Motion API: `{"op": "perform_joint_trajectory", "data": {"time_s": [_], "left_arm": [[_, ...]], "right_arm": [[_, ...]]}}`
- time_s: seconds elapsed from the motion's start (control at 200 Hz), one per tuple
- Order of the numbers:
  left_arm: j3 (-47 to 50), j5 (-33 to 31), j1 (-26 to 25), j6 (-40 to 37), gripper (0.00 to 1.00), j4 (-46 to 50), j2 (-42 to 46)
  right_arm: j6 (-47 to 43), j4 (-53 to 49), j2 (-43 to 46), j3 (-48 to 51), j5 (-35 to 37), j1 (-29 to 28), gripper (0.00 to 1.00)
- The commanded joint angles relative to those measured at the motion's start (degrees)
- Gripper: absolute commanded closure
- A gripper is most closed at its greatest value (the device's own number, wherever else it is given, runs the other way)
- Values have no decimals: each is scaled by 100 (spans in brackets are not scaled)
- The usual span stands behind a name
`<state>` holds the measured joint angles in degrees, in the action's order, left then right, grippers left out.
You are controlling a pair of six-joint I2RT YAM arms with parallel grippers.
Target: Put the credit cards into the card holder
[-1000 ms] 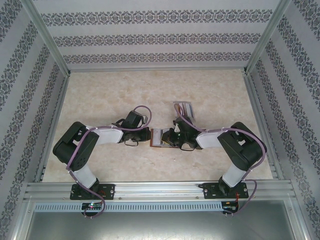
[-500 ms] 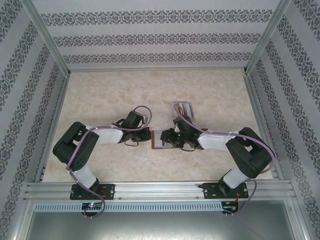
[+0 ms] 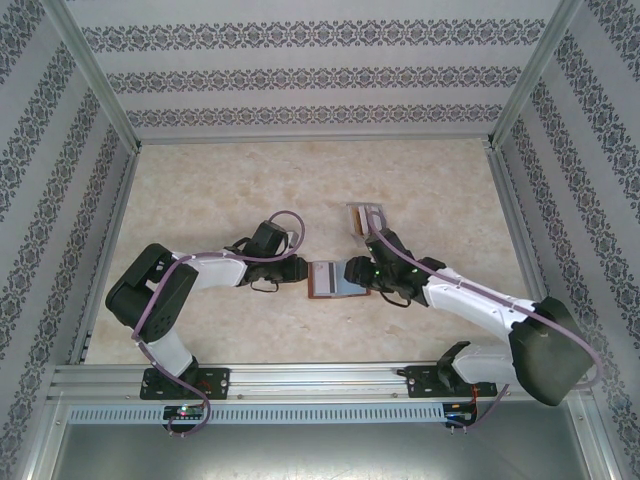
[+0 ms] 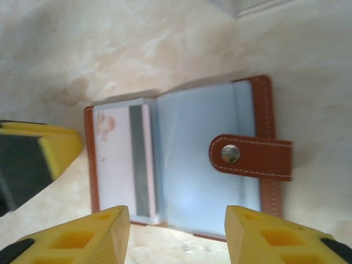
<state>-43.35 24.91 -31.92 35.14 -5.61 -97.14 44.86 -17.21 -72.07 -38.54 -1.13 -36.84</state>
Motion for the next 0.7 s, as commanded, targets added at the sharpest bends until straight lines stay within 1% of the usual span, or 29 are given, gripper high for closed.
{"op": "perform_joint_trajectory", "data": {"time_s": [0.0, 0.185, 0.265, 0.325, 0.415, 0.46, 0.525, 0.595, 0.694], "left_arm": [[131, 169, -95, -1, 60, -127, -172], [154, 141, -108, 111, 59, -326, -251], [223, 149, -136, 190, 59, -394, -235], [278, 186, -143, 269, 59, -487, -210], [376, 500, -158, 381, 58, -850, -184], [460, 708, -185, 460, 57, -1179, -154], [559, 806, -222, 560, 56, -1481, -64], [548, 812, -268, 556, 56, -1533, 46], [592, 591, -301, 619, 56, -1440, 351]], "right_arm": [[-734, -529, -204, -148, 622, 46, 46], [-1095, -589, -848, -373, 1063, -45, 45], [-1301, -499, -1136, -440, 1005, -27, 43], [-1407, -203, -1290, -425, 543, 29, 46], [-1386, 493, -1381, -320, -532, 63, 60], [-1324, 687, -1409, -338, -964, 24, 62], [-1180, 782, -1443, -416, -1135, -102, 63], [-1067, 938, -1531, -475, -1259, -254, 66], [-976, 987, -1746, -591, -1318, -339, 66]]}}
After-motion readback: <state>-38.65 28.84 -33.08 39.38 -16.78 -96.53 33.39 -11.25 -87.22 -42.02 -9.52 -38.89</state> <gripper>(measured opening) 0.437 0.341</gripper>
